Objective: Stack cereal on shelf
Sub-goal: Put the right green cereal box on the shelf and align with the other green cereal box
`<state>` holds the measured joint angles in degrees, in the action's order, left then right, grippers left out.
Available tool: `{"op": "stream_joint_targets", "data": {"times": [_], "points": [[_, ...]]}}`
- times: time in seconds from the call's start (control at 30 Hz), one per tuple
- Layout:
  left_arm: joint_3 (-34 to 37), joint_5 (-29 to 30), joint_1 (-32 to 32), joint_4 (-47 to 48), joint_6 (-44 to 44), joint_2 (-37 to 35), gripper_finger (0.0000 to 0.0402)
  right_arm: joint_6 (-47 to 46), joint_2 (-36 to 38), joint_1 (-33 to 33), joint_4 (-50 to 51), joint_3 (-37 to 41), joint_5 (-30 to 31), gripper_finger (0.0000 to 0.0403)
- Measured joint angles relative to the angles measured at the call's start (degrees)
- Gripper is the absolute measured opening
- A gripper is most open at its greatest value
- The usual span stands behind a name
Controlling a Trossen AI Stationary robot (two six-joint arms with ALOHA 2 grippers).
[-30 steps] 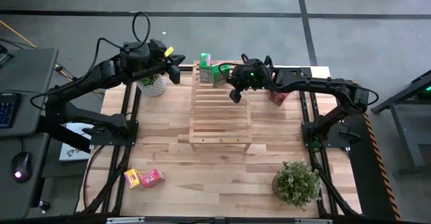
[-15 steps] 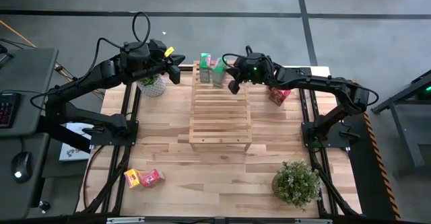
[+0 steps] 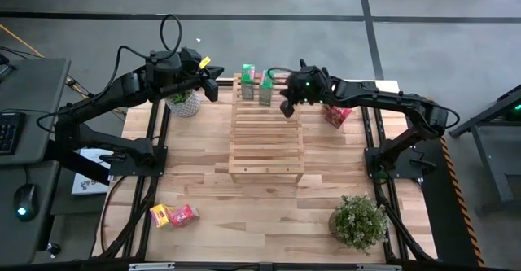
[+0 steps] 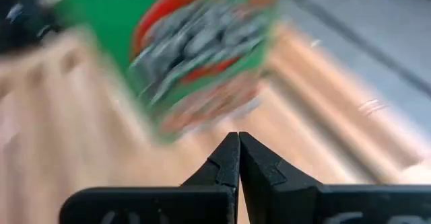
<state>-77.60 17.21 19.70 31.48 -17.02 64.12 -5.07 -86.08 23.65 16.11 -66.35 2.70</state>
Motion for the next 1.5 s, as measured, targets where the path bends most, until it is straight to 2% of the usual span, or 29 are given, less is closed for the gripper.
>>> {"op": "stream_joint_targets", "data": {"times": [0.1, 0.2, 0.33, 0.5, 1.1, 1.5], "points": [[0.0, 0.0, 0.0, -0.02, 0.0, 0.0, 0.0, -0.34, 0.0, -1.45, 3.59, 0.02, -7.46, 0.0], [0.0, 0.0, 0.0, -0.02, -0.37, 0.0, 0.0, 0.24, -0.11, -3.68, 0.99, 0.02, -13.89, 0.0], [0.0, 0.04, 0.0, -0.04, -0.44, 0.01, 0.0, 1.27, -0.17, -6.32, -4.56, 0.03, -8.89, 0.0], [0.0, 0.04, 0.0, -0.02, -0.42, 0.0, 0.0, 3.22, -0.17, -5.95, -8.63, 0.02, -2.8, 0.0], [0.0, 0.17, 0.0, -0.04, -0.81, 0.0, 0.0, 4.03, -0.23, -2.91, -11.27, 0.02, -3.28, 0.0], [0.0, 0.05, 0.02, -0.04, -1.42, 0.02, 0.0, 4.05, -4.8, -2.91, -11.67, -0.02, -5.0, 0.0]]}}
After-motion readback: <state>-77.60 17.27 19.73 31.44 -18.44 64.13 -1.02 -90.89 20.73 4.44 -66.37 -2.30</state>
